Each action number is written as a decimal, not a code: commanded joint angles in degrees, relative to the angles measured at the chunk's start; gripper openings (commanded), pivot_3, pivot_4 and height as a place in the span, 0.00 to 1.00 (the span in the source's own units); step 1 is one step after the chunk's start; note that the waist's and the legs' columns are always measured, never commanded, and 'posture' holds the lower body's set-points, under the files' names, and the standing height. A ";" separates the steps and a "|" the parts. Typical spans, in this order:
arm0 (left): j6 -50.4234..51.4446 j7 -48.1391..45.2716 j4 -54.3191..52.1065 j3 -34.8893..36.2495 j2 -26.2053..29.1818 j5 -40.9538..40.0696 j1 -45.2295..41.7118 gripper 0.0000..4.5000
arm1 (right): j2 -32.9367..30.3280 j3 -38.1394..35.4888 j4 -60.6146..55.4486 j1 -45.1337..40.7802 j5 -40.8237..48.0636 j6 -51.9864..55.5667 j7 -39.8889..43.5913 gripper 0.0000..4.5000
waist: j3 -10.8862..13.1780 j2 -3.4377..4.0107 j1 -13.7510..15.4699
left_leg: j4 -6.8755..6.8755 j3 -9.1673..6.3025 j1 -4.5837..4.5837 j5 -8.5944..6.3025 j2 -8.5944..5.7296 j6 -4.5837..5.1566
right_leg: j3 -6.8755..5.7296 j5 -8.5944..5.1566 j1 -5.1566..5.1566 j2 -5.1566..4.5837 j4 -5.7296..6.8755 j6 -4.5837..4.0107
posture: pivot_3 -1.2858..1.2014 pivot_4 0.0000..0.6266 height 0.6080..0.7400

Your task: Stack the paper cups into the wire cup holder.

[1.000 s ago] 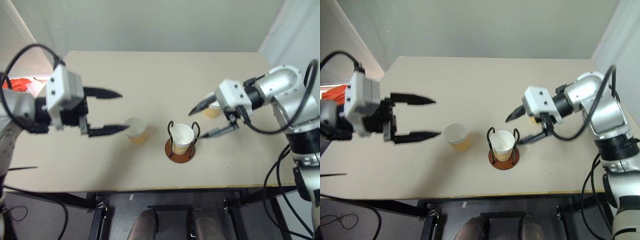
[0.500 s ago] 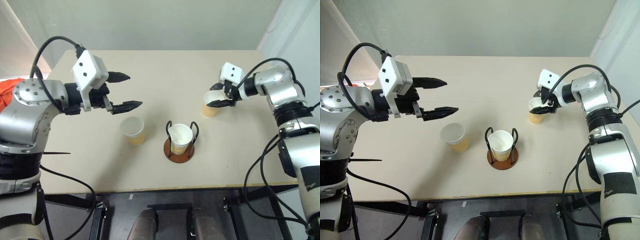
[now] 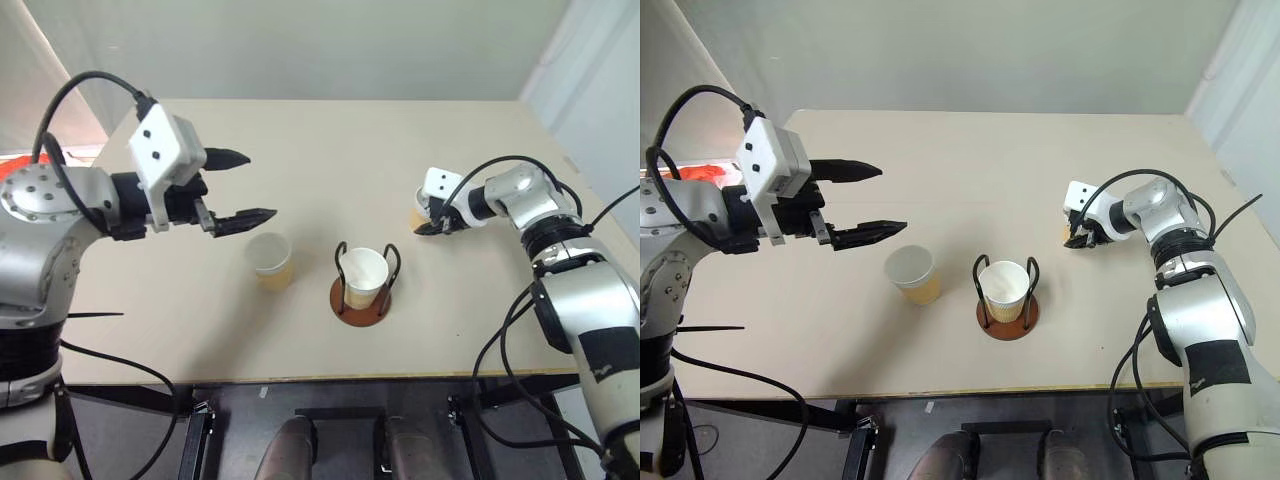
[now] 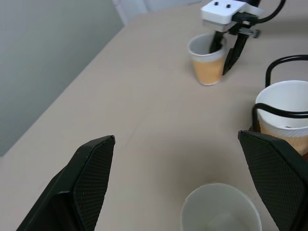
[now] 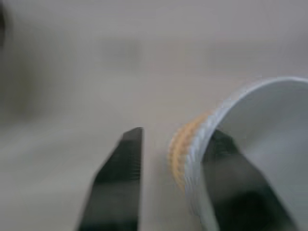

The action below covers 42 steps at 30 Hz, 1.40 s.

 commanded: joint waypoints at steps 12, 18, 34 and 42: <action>-1.65 -4.55 -0.65 2.72 3.46 -1.57 1.80 1.00 | -11.09 -0.94 -51.52 1.72 31.46 10.82 24.50 0.02 | 0.00 0.00 -0.27 | -0.21 -0.02 0.00 0.13 0.01 -0.12 | -0.04 -0.21 -0.03 0.08 -0.01 -0.34 | 0.52 0.24 1.00; -1.30 -11.87 -4.57 5.95 6.31 -7.29 7.14 1.00 | -13.63 2.46 -67.13 6.50 37.85 18.40 24.50 0.02 | -0.04 -0.14 -0.35 | -0.20 -0.05 0.02 0.36 0.06 -0.60 | -0.02 -0.38 0.04 0.16 -0.05 -0.51 | 0.52 0.24 1.00; -0.20 -16.25 -8.35 13.14 9.27 -14.31 15.36 1.00 | -14.16 6.74 -65.86 9.69 31.56 13.66 24.50 0.02 | -0.02 -0.17 -0.54 | -0.19 -0.08 0.11 0.64 0.07 0.00 | -0.01 -0.22 0.00 0.14 0.16 -0.81 | 0.52 0.24 1.00; -0.57 -16.08 -8.81 14.07 9.34 -14.39 16.86 1.00 | -13.78 8.46 -64.49 9.94 28.86 9.45 24.50 0.02 | -0.02 -0.17 -0.56 | -0.26 -0.08 0.08 0.62 0.07 -0.01 | -0.02 -0.22 -0.05 0.14 0.15 -0.81 | 0.52 0.24 1.00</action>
